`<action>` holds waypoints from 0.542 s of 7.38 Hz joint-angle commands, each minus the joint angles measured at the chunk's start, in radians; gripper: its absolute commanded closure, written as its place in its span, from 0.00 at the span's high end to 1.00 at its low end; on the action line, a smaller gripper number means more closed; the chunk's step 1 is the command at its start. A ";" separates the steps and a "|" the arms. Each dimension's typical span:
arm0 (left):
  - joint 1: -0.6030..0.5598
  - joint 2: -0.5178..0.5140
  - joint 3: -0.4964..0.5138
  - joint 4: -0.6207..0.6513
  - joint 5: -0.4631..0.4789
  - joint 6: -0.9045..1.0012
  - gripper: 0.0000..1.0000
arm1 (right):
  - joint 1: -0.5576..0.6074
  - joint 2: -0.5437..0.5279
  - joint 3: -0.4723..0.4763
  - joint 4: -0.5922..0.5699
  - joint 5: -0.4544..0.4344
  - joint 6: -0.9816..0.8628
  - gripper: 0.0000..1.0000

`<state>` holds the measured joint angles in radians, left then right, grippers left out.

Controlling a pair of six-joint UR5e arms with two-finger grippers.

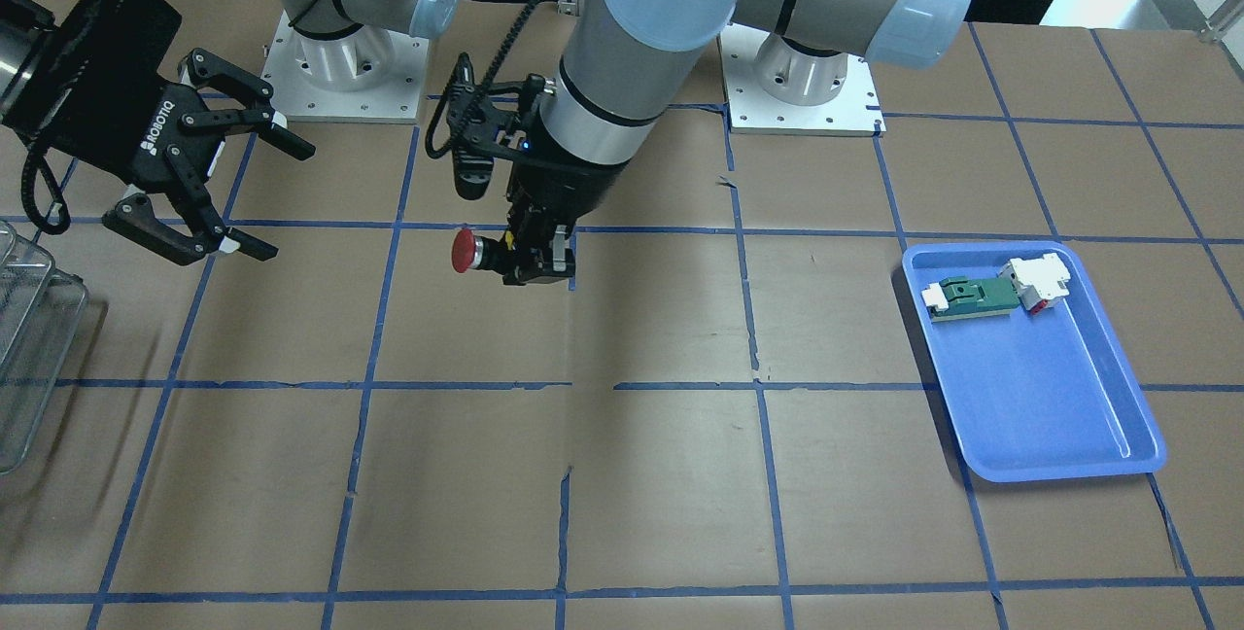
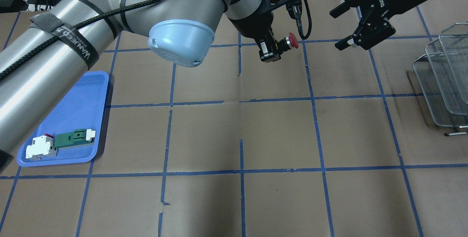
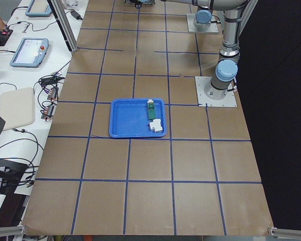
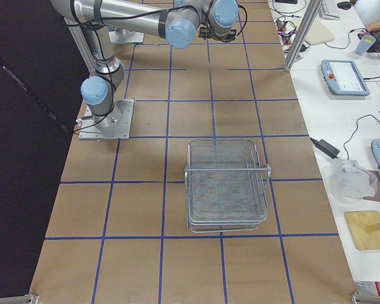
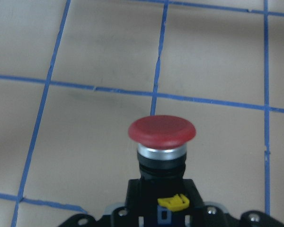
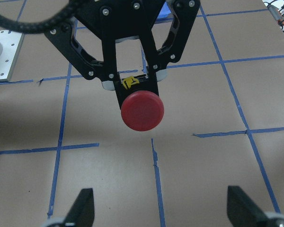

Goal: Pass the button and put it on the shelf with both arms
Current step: 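Close the right gripper on the red button while the left gripper holds it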

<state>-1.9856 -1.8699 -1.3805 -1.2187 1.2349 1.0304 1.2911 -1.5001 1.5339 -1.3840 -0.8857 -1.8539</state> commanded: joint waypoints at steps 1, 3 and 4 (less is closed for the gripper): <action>-0.038 -0.003 0.026 0.002 -0.005 -0.001 0.00 | -0.004 -0.002 0.009 0.011 0.002 -0.007 1.00; -0.052 -0.008 0.029 0.002 -0.014 -0.001 0.00 | 0.005 -0.017 0.012 0.042 0.023 0.001 1.00; -0.053 -0.003 0.031 0.002 -0.038 -0.004 0.00 | 0.007 -0.011 0.018 0.040 0.069 0.004 1.00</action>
<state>-2.0339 -1.8753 -1.3519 -1.2165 1.2180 1.0286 1.2941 -1.5125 1.5466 -1.3477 -0.8594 -1.8535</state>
